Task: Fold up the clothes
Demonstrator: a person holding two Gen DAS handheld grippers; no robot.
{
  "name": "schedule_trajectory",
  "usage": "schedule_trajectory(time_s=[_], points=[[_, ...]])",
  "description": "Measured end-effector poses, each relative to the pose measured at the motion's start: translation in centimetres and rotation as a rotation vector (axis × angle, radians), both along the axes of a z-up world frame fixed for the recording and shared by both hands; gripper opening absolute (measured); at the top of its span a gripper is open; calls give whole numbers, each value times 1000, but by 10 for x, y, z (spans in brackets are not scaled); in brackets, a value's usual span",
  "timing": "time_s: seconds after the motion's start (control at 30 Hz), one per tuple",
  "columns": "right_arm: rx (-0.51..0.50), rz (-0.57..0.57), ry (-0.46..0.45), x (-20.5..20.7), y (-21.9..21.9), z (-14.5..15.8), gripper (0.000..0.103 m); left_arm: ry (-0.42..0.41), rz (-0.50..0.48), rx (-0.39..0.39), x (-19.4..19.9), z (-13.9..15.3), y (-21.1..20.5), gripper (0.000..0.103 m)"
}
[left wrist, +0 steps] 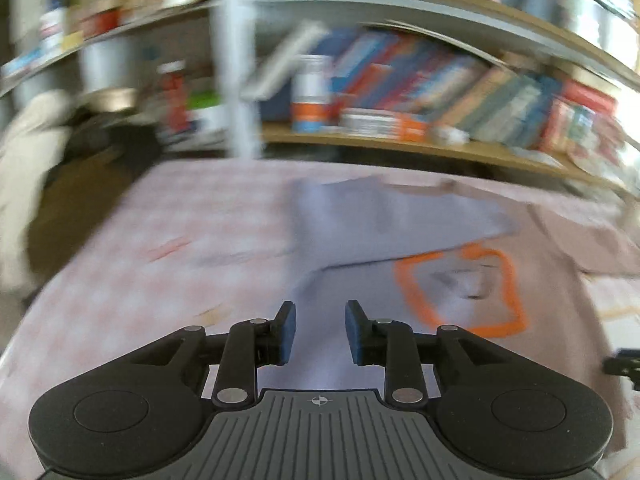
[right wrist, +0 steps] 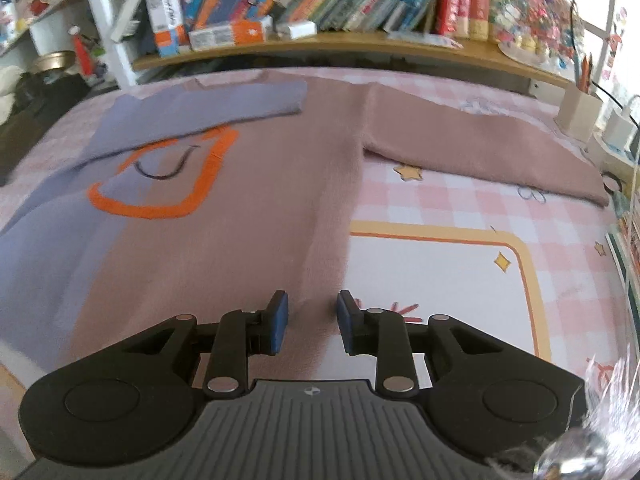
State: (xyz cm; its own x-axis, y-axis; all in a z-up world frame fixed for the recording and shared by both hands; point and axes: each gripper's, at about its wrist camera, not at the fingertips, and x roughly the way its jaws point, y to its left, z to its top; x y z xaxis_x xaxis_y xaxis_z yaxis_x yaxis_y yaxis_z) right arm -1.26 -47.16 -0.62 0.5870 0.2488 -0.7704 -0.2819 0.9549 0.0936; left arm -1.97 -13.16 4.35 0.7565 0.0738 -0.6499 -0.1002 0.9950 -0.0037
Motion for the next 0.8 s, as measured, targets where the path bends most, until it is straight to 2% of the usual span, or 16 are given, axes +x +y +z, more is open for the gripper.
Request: schedule_trajectory(time_s=[0.17,0.27,0.4,0.53,0.8], points=[[-28,51,7,-9,2,-2,24,5,-164,70,63,-5,-60,27],[-22,65,11,-13,-3,-1,10,15,-267,118,90,-15,-103,27],[20,72,24,-12,-10,-2,8,12,-383,194,120,-33,-151,28],[27,87,34,-11,-12,-2,8,17,-445,252,150,-56,-184,28],[57,91,34,-12,-17,-3,8,25,-477,307,186,-76,-211,28]])
